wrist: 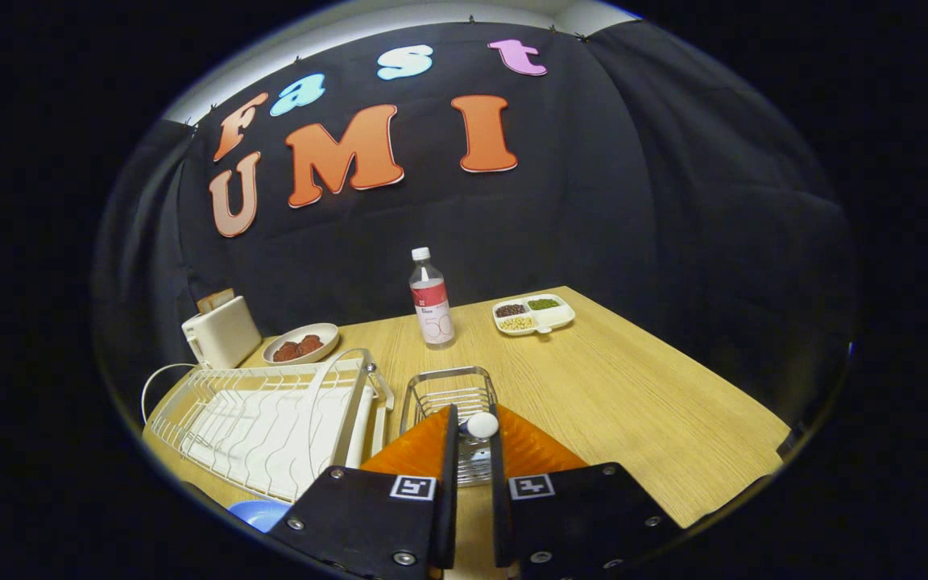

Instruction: Take the plate from the dish rack, then take the spoon from the basket and place it into the plate.

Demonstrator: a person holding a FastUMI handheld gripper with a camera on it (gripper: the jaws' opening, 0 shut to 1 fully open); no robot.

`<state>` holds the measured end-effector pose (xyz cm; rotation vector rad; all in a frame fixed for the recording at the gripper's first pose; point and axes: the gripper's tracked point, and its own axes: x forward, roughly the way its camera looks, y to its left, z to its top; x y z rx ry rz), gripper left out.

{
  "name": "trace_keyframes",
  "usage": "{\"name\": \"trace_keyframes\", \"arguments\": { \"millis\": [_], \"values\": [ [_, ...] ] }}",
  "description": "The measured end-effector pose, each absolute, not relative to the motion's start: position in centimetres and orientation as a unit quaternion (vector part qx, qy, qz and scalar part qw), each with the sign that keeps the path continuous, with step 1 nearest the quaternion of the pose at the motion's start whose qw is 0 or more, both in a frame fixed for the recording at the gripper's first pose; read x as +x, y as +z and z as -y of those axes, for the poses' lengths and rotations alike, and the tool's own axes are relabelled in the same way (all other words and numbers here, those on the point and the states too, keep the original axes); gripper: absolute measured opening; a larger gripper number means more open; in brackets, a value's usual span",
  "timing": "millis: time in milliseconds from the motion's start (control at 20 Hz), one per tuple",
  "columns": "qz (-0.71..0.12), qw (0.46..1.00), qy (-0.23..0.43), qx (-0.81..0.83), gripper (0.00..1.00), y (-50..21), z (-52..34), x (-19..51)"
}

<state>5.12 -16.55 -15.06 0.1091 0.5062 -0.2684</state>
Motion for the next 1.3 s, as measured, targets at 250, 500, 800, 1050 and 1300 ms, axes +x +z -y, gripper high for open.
{"name": "trace_keyframes", "arguments": {
  "millis": [250, 500, 800, 1050, 1300],
  "values": [
    [-0.222, 0.966, -0.102, 0.089, 0.09, -12.4, 14.8, 5.3],
    [-0.205, 0.97, -0.095, 0.089, 0.09, -7.9, 14.3, 3.5],
    [-0.181, 0.979, -0.052, 0.081, 0.09, -3.0, 11.8, 0.1],
    [-0.197, 0.975, 0.027, 0.098, 0.09, -3.9, 7.0, -3.0],
    [-0.181, 0.97, 0.088, 0.14, 0.09, -3.2, 4.4, -4.6]
  ]
}}
